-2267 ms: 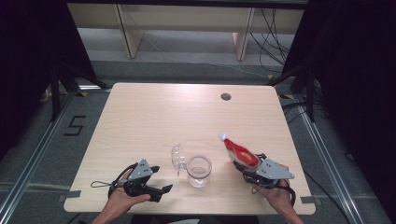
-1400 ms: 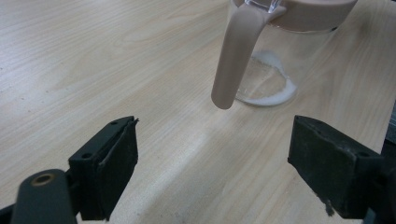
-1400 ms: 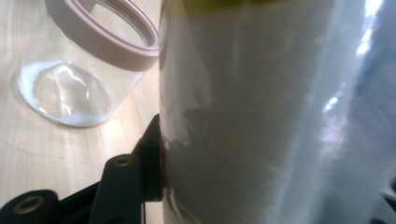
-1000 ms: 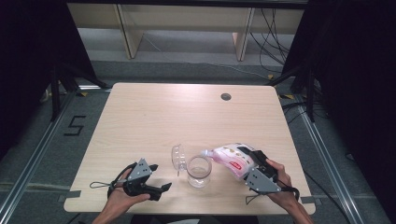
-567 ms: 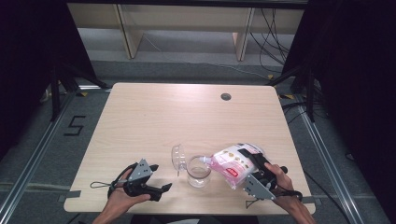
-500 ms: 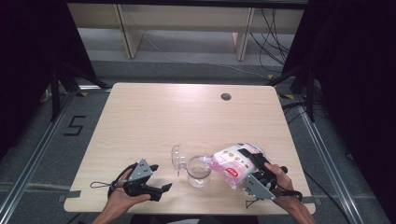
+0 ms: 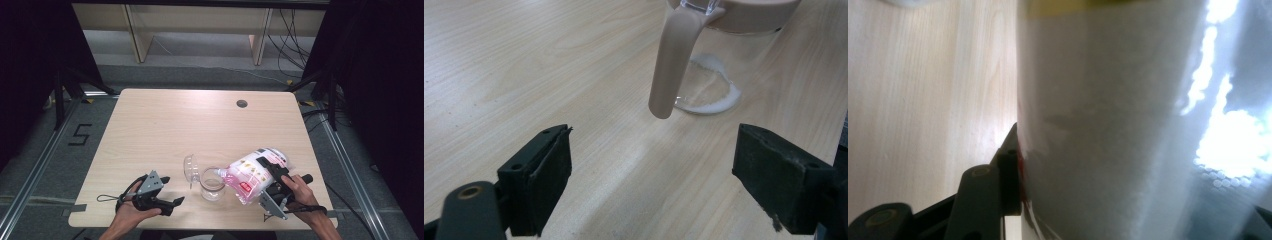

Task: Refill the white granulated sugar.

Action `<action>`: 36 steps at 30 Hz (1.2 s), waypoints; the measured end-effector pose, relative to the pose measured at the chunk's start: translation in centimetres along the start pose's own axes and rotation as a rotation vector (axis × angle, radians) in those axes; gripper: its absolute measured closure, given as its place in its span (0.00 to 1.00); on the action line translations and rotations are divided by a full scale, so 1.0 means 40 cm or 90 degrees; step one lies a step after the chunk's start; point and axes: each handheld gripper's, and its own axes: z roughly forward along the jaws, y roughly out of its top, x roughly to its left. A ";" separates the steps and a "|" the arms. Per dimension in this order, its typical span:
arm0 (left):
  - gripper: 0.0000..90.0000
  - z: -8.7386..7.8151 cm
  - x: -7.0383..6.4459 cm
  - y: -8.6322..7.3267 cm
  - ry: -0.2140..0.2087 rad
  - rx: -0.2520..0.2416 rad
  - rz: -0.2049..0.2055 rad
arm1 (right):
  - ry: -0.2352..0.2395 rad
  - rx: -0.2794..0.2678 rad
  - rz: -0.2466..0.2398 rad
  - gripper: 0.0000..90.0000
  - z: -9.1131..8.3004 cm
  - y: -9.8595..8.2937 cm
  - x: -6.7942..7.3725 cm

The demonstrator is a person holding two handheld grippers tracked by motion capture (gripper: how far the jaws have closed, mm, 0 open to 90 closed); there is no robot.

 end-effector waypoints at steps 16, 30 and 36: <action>0.17 0.004 -0.005 -0.004 0.000 -0.013 -0.013 | -0.004 0.013 -0.051 0.55 0.005 0.014 0.012; 0.17 0.001 -0.002 -0.003 0.003 0.005 -0.008 | -0.021 0.017 -0.121 0.56 0.008 0.021 0.004; 0.17 0.004 -0.004 -0.004 0.000 0.000 -0.016 | -0.028 0.027 -0.138 0.56 0.004 0.028 0.006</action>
